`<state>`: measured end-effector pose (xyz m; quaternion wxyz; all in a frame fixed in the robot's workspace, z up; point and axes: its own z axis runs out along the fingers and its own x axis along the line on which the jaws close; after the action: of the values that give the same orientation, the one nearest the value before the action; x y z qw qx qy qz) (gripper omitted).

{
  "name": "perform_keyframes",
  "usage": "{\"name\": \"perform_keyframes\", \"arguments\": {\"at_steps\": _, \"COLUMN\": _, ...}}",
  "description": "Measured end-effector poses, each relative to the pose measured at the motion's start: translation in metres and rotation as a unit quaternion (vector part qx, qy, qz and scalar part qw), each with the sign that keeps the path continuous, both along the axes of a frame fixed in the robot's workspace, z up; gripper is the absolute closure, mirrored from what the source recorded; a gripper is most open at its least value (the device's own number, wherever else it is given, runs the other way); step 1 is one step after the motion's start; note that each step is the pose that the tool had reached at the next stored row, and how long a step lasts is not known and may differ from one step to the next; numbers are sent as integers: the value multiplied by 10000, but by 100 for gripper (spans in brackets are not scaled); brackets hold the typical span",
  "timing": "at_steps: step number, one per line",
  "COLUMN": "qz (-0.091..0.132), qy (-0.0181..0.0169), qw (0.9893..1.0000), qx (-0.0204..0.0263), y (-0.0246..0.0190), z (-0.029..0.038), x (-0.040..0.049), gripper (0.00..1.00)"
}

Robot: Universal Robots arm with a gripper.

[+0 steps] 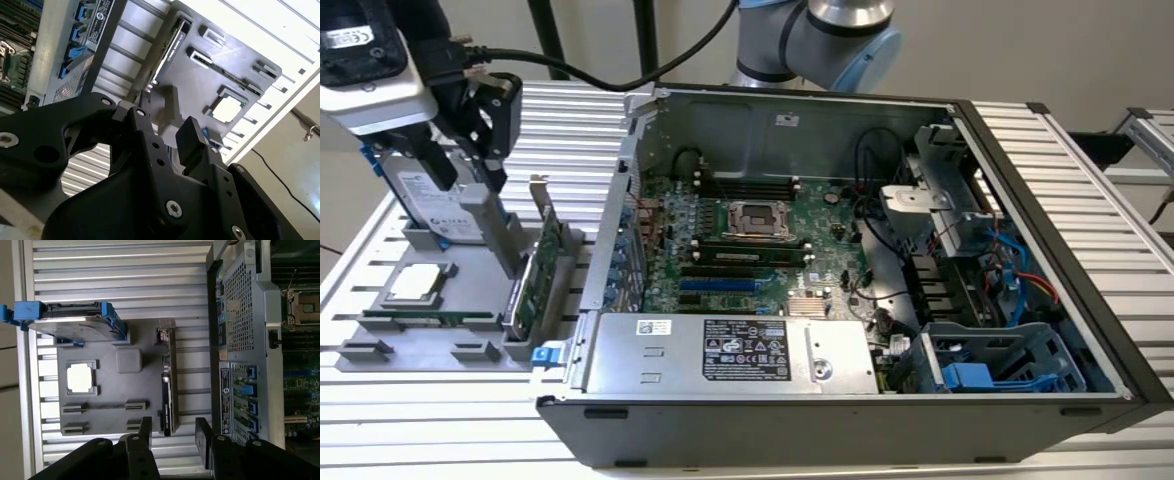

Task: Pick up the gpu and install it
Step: 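Pick up the gpu and move the gpu toward the slot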

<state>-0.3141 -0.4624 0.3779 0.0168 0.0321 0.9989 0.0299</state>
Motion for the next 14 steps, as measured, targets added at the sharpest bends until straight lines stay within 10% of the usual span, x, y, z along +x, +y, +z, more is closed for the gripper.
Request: {"name": "perform_keyframes", "arguments": {"at_steps": 14, "qz": 1, "qy": -49, "qw": 10000, "qx": 4, "y": 0, "z": -157, "x": 0, "gripper": 0}}
